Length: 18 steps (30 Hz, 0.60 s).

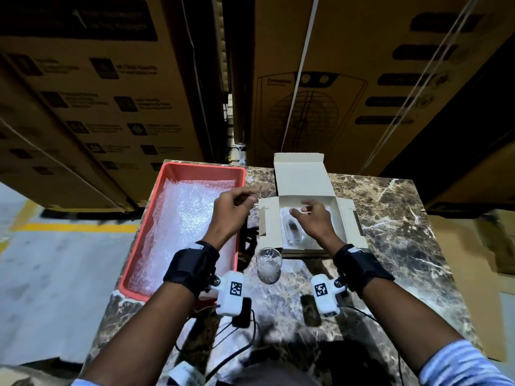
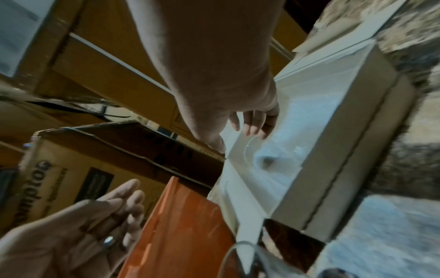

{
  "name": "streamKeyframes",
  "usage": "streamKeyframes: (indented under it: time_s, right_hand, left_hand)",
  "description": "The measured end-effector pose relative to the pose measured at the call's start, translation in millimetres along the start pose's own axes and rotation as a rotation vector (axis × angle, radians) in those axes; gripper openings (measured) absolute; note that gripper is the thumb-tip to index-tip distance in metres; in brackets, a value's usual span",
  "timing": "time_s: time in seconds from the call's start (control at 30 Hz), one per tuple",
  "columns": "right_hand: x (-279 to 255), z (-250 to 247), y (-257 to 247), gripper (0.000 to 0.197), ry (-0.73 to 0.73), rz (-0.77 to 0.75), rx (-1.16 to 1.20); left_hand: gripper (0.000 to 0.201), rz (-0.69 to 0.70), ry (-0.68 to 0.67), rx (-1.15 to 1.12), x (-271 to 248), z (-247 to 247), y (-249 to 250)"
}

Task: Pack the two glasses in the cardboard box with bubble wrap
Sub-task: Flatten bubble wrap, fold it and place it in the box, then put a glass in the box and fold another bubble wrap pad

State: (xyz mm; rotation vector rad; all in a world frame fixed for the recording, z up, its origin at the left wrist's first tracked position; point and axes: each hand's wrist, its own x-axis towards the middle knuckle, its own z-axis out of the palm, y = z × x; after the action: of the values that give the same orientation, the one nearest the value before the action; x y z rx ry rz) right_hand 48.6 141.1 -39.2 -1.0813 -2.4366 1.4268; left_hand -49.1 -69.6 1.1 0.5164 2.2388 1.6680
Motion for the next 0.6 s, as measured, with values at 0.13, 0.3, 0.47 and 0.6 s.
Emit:
streamKeyframes:
  time_s: [0.13, 0.3, 0.47, 0.6]
  right_hand:
    - [-12.7, 15.5, -46.1, 0.025, -0.060, -0.138, 0.164]
    - [-29.7, 63.9, -102.0, 0.024, -0.284, -0.295, 0.164]
    - [-42.4, 114.2, -121.9, 0.027, -0.509, -0.219, 0.136]
    - [-44.7, 138.5, -123.7, 0.029, -0.605, -0.165, 0.003]
  left_hand:
    - [0.017, -0.016, 0.050, -0.003, -0.7, -30.6, -6.3]
    - [0.017, -0.116, 0.017, 0.105, -9.4, -68.5, -20.1]
    - [0.018, -0.266, -0.075, 0.230, -20.7, -98.1, -40.7]
    - [0.032, -0.394, -0.223, 0.380, -30.9, -109.5, -48.9]
